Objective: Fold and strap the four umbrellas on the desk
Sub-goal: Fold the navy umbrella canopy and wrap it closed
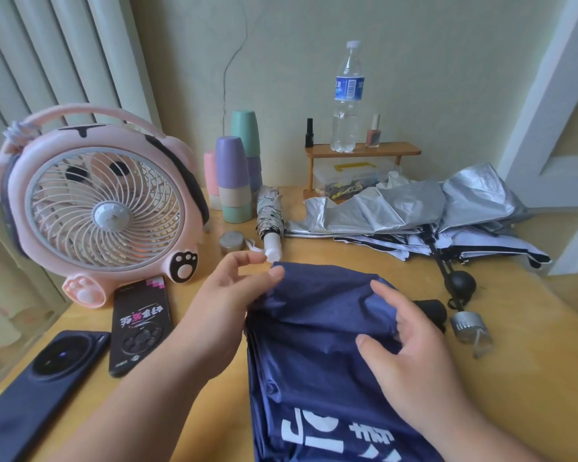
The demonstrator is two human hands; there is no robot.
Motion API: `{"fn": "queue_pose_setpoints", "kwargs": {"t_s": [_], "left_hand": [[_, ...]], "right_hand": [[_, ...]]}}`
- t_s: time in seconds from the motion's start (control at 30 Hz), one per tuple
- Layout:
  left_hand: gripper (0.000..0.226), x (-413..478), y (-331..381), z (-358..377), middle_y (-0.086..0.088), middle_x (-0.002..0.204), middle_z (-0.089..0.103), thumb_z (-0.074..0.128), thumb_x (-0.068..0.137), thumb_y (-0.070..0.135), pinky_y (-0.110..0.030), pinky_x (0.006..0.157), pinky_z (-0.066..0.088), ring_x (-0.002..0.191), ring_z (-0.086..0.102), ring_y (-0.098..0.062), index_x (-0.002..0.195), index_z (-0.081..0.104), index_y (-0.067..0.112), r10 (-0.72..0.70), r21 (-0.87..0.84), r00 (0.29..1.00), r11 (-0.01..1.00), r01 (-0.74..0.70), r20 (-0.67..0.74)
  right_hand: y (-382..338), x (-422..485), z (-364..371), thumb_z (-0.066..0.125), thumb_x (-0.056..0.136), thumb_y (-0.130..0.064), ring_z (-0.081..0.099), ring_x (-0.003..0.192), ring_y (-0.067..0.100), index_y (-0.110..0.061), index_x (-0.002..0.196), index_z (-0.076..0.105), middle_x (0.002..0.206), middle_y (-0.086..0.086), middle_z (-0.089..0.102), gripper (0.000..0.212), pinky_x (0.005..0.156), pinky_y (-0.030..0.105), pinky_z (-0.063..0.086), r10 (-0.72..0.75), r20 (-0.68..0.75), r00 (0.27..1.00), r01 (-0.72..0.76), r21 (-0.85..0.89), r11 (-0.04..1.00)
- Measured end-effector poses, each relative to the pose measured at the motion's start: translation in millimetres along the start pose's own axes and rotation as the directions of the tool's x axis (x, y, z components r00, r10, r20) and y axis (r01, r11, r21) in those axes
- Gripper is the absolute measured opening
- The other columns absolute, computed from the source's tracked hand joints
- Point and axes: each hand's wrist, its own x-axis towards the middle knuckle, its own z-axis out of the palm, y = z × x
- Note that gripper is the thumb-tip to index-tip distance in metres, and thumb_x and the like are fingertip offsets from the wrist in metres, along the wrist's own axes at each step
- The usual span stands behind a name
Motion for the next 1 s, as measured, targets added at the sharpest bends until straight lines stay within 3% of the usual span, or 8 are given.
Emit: {"fn": "queue_pose_setpoints", "kwargs": {"t_s": [0.13, 0.33, 0.47, 0.6, 0.73, 0.87, 0.93, 1.0], "left_hand": [[0.033, -5, -1, 3, -0.011, 0.076, 0.068, 0.087, 0.073, 0.041, -0.037, 0.073, 0.047, 0.067, 0.059, -0.020, 0.100, 0.073, 0.028, 0.096, 0.400, 0.995, 0.912, -0.090, 0.007], [0.017, -15, 3, 0, -0.017, 0.079, 0.073, 0.090, 0.074, 0.032, -0.035, 0.070, 0.043, 0.065, 0.057, -0.016, 0.077, 0.076, 0.022, 0.119, 0.437, 0.993, 0.893, -0.108, 0.002], [0.025, -23, -1, -2, -0.018, 0.078, 0.071, 0.086, 0.064, 0.031, -0.044, 0.076, 0.045, 0.071, 0.059, -0.024, 0.081, 0.074, 0.016, 0.121, 0.250, 0.992, 0.962, -0.113, -0.017], [0.027, -32, -2, 2, -0.011, 0.080, 0.071, 0.089, 0.071, 0.004, -0.046, 0.087, 0.053, 0.078, 0.068, -0.026, 0.089, 0.072, 0.016, 0.140, 0.124, 0.990, 0.983, -0.136, -0.025], [0.032, -42, -3, -5, 0.000, 0.074, 0.062, 0.083, 0.064, 0.027, -0.027, 0.070, 0.045, 0.067, 0.056, -0.014, 0.095, 0.074, 0.029, 0.065, 0.265, 0.993, 0.960, -0.090, 0.101], [0.027, -49, -6, -12, 0.019, 0.084, 0.070, 0.083, 0.078, 0.044, -0.021, 0.086, 0.046, 0.077, 0.064, -0.001, 0.101, 0.070, 0.049, 0.058, 0.690, 0.978, 0.700, -0.184, 0.202], [0.032, -55, -5, -8, 0.034, 0.101, 0.062, 0.078, 0.085, 0.043, -0.007, 0.110, 0.023, 0.101, 0.054, 0.012, 0.104, 0.057, 0.058, 0.044, 0.819, 0.961, 0.514, -0.257, 0.274], [0.042, -59, -3, -6, 0.048, 0.117, 0.042, 0.074, 0.087, 0.044, -0.002, 0.108, 0.015, 0.112, 0.037, 0.020, 0.107, 0.043, 0.063, 0.022, 0.875, 0.956, 0.397, -0.276, 0.292]], "right_hand": [[-8, 3, -10, 0.076, 0.078, -0.017, 0.049, 0.052, 0.002, -0.031, 0.102, 0.075, 0.056, -0.013, 0.056, 0.028, 0.055, 0.011, 0.038, -0.082, -0.140, 0.987, 0.103, 0.151, 0.983], [-11, 16, -30, 0.068, 0.089, 0.004, 0.059, 0.067, 0.013, -0.028, 0.091, 0.080, 0.068, 0.003, 0.070, 0.034, 0.065, 0.022, 0.046, -0.047, -0.223, 0.974, 0.132, 0.381, 0.915], [-15, 19, -31, 0.083, 0.064, -0.043, 0.042, 0.071, 0.030, -0.027, 0.103, 0.075, 0.070, 0.041, 0.048, 0.043, 0.069, 0.043, 0.028, 0.005, 0.045, 0.999, -0.022, 0.382, 0.924], [-10, 22, -28, 0.068, 0.075, -0.026, 0.050, 0.073, 0.028, -0.043, 0.104, 0.072, 0.082, 0.033, 0.068, 0.034, 0.072, 0.041, 0.035, 0.064, 0.215, 0.975, -0.114, 0.227, 0.967], [-13, 27, -40, 0.063, 0.072, -0.010, 0.035, 0.068, 0.026, -0.025, 0.089, 0.077, 0.062, 0.015, 0.041, 0.026, 0.066, 0.037, 0.025, 0.147, 0.185, 0.972, -0.181, 0.185, 0.966], [-23, 27, -49, 0.054, 0.064, -0.017, 0.030, 0.064, 0.023, -0.024, 0.080, 0.074, 0.059, 0.006, 0.036, 0.027, 0.065, 0.035, 0.022, 0.141, 0.267, 0.953, -0.156, 0.036, 0.987], [-26, 25, -53, 0.052, 0.062, -0.016, 0.030, 0.058, 0.018, -0.025, 0.078, 0.074, 0.053, -0.003, 0.037, 0.028, 0.057, 0.031, 0.023, 0.128, 0.327, 0.936, -0.128, -0.021, 0.992], [-26, 25, -56, 0.052, 0.061, -0.014, 0.030, 0.055, 0.019, -0.027, 0.080, 0.076, 0.051, -0.004, 0.040, 0.033, 0.055, 0.029, 0.024, 0.110, 0.379, 0.919, -0.106, -0.033, 0.994]]}}
